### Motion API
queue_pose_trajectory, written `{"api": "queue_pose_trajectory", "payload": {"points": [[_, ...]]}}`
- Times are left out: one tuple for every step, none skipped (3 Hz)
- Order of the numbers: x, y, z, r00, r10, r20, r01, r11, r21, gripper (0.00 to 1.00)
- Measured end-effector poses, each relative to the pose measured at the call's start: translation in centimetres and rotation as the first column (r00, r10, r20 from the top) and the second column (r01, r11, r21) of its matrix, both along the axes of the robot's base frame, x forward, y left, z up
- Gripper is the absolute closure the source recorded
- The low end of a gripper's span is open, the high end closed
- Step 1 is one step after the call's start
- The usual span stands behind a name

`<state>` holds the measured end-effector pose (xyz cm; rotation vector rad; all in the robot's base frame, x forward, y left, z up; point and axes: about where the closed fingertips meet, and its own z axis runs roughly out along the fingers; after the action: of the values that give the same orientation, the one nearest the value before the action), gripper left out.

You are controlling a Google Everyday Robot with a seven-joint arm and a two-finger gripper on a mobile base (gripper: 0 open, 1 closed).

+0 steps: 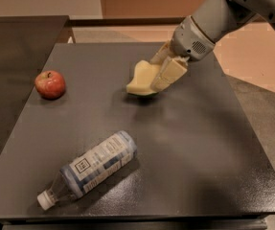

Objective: Move sponge near blue plastic bottle

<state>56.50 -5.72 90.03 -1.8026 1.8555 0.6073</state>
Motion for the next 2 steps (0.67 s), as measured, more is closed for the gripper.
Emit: {"api": "queue_pose_trajectory", "payload": {"points": [[-4.4, -0.2, 0.2, 0.9937, 0.112, -0.004, -0.112, 0.993, -0.026, 1.00], [-7.5, -0.2, -0.7, 0.9801, 0.197, -0.023, -0.198, 0.979, -0.049, 1.00]]}}
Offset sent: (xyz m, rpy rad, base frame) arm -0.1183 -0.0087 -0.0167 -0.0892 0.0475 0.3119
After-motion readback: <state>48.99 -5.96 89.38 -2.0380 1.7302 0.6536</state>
